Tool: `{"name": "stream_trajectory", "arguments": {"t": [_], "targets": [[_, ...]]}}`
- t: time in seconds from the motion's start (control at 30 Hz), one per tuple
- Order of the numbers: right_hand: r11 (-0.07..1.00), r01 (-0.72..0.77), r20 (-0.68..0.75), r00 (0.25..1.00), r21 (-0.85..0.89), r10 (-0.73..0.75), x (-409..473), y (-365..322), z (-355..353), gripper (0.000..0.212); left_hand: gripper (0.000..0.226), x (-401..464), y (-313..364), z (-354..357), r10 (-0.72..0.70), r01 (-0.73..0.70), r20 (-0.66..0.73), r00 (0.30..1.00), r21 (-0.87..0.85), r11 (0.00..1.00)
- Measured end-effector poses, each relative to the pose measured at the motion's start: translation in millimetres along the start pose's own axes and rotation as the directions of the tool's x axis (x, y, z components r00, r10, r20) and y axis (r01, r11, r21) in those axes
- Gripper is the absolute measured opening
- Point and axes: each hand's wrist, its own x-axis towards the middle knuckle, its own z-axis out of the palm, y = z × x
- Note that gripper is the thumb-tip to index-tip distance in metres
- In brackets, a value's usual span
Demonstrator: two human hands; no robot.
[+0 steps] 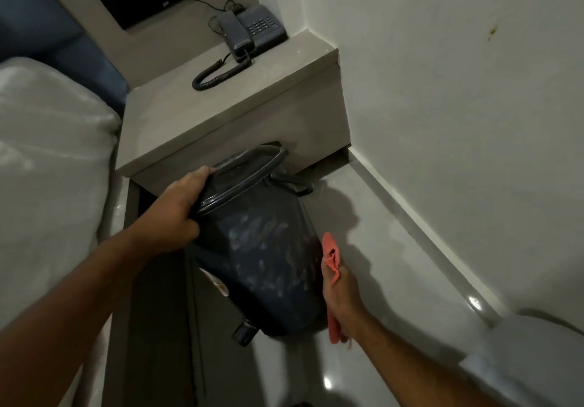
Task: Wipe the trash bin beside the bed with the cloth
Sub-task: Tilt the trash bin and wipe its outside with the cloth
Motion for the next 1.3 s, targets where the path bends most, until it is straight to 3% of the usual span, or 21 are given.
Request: {"name": "stream_trajectory", "arguments": {"t": [0.1, 0.17, 0.27, 0.33, 0.4, 0.43, 0.5, 0.57, 0.63, 0.7, 0.8, 0.83, 0.9, 0.93, 1.0, 1.03, 1.07, 1.1, 1.13, 1.2, 1.3], "targets": [[0.986, 0.018, -0.145, 0.989, 0.164, 0.006, 10, -28, 21, 0.034, 0.093, 4, 6, 0, 0.023, -0.023, -0.018, 1.000, 0.015, 1.000], [0.985, 0.096, -0.191, 0.979, 0.145, -0.067, 7, -53, 37, 0.035, 0.088, 8, 11, 1, 0.037, -0.036, -0.018, 0.999, 0.052, 0.998], [0.921, 0.389, -0.292, 0.882, 0.009, -0.369, -13, -95, 65, 0.055, 0.085, 20, 25, 2, 0.051, -0.052, 0.007, 0.999, 0.154, 0.987], [0.888, 0.438, -0.340, 0.822, -0.136, -0.458, -25, -118, 81, 0.066, 0.085, 28, 34, 3, 0.039, -0.046, 0.038, 0.998, 0.195, 0.980], [0.799, 0.471, -0.263, 0.772, -0.374, -0.579, -33, -112, 87, 0.075, 0.085, 32, 38, 3, 0.022, -0.034, 0.061, 0.998, 0.196, 0.980], [0.662, 0.551, -0.153, 0.699, -0.508, -0.699, -36, -93, 85, 0.078, 0.086, 32, 38, 2, 0.012, -0.025, 0.069, 0.998, 0.198, 0.980], [0.241, 0.698, 0.180, 0.472, -0.674, -0.863, -37, -31, 70, 0.081, 0.088, 31, 36, 0, 0.001, -0.018, 0.084, 0.996, 0.206, 0.978], [-0.125, 0.734, 0.480, 0.296, -0.668, -0.826, -31, 33, 40, 0.082, 0.087, 30, 37, -1, 0.006, -0.024, 0.090, 0.996, 0.200, 0.979], [-0.281, 0.725, 0.600, 0.223, -0.629, -0.768, -25, 58, 17, 0.078, 0.086, 30, 39, 0, 0.014, -0.032, 0.100, 0.995, 0.183, 0.983], [-0.209, 0.717, 0.512, 0.234, -0.665, -0.826, -18, 34, 23, 0.070, 0.085, 31, 39, 0, 0.009, -0.026, 0.097, 0.995, 0.173, 0.985], [0.165, 0.664, 0.160, 0.401, -0.729, -0.902, -18, -59, 73, 0.073, 0.077, 34, 38, -3, 0.022, -0.035, 0.099, 0.995, 0.133, 0.991], [0.217, 0.640, 0.118, 0.438, -0.737, -0.891, -19, -80, 90, 0.079, 0.072, 35, 35, -4, 0.030, -0.039, 0.095, 0.995, 0.102, 0.994], [0.146, 0.675, 0.213, 0.420, -0.723, -0.882, -25, -89, 107, 0.088, 0.069, 33, 23, -7, 0.023, -0.029, 0.099, 0.995, 0.057, 0.998], [0.036, 0.759, 0.356, 0.346, -0.650, -0.868, -26, -72, 107, 0.087, 0.073, 31, 18, -8, 0.014, -0.019, 0.098, 0.995, 0.054, 0.998], [-0.198, 0.914, 0.635, 0.079, -0.354, -0.768, -32, -23, 88, 0.070, 0.082, 30, 14, -8, 0.002, -0.007, 0.073, 0.997, 0.061, 0.998], [-0.361, 0.871, 0.727, -0.007, -0.332, -0.686, -34, 3, 72, 0.067, 0.083, 32, 15, -6, 0.014, -0.018, 0.062, 0.998, 0.060, 0.998], [-0.465, 0.799, 0.783, 0.013, -0.382, -0.621, -35, 28, 58, 0.067, 0.082, 33, 16, -4, 0.026, -0.029, 0.061, 0.998, 0.053, 0.998], [-0.421, 0.781, 0.779, 0.128, -0.460, -0.614, -32, 52, 45, 0.069, 0.081, 34, 17, -3, 0.032, -0.035, 0.066, 0.997, 0.041, 0.999], [-0.366, 0.763, 0.721, 0.183, -0.533, -0.668, -33, 75, 36, 0.067, 0.081, 34, 18, -3, 0.033, -0.035, 0.073, 0.997, 0.035, 0.999], [-0.152, 0.732, 0.524, 0.310, -0.664, -0.793, -40, 102, 29, 0.057, 0.084, 31, 15, -3, 0.019, -0.021, 0.082, 0.996, 0.032, 0.999], [0.227, 0.687, 0.263, 0.531, -0.690, -0.806, -23, 62, 27, 0.071, 0.087, 27, 9, -4, -0.006, 0.004, 0.066, 0.998, 0.040, 0.999]]}}
